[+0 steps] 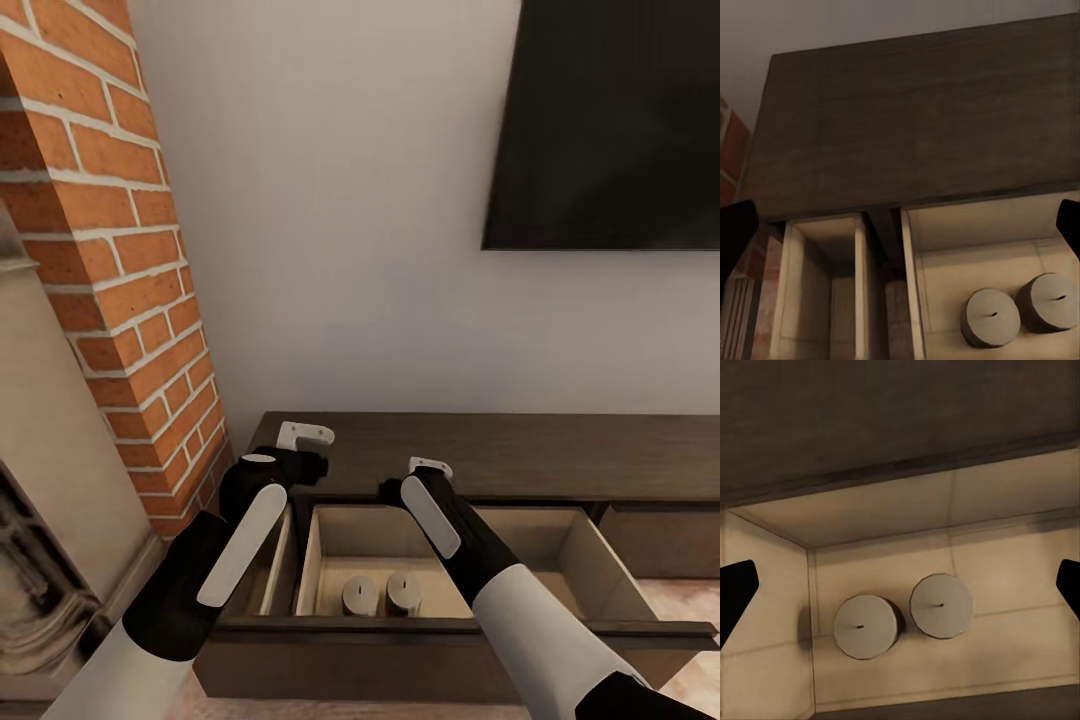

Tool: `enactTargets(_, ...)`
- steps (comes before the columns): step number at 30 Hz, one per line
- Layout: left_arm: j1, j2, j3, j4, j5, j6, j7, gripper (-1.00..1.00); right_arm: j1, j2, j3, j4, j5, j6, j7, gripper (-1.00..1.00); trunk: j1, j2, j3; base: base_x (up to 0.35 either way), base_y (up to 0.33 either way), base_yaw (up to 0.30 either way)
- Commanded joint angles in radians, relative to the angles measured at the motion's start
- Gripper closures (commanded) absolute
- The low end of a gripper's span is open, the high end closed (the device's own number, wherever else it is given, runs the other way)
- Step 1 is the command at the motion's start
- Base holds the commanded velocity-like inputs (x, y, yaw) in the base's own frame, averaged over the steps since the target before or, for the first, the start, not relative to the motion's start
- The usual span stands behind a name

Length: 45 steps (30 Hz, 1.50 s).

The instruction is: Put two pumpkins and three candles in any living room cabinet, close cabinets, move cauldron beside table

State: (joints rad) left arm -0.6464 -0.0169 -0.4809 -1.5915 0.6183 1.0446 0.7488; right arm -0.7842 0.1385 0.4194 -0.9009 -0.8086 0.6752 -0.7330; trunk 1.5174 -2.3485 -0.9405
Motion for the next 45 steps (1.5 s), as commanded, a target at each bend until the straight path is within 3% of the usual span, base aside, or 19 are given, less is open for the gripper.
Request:
enactTargets(1,-0.001,0.000,-0.001,0.000,0.010,0.003,0.010,-1.00,-0.001,0.000,0.002,-0.001,-0.009,0.001,-0.009,-1.00,-0.004,0.007,0.002,0.000,0.000,0.000)
enactTargets(12,-0.001,0.000,-0.001,0.001,0.010,0.003,0.010,-1.00,-0.001,-0.002,0.002,-0.001,-0.011,0.003,-0.009,-1.00,-0.046,0.084,0.043,-0.110,0.000,-0.155)
enactTargets(45,-0.001,0.000,-0.009,0.002,0.003,0.003,0.010,-1.00,0.000,-0.020,-0.002,0.004,-0.012,0.034,0.001,-1.00,-0.173,0.315,0.149,-0.335,0.000,-0.291)
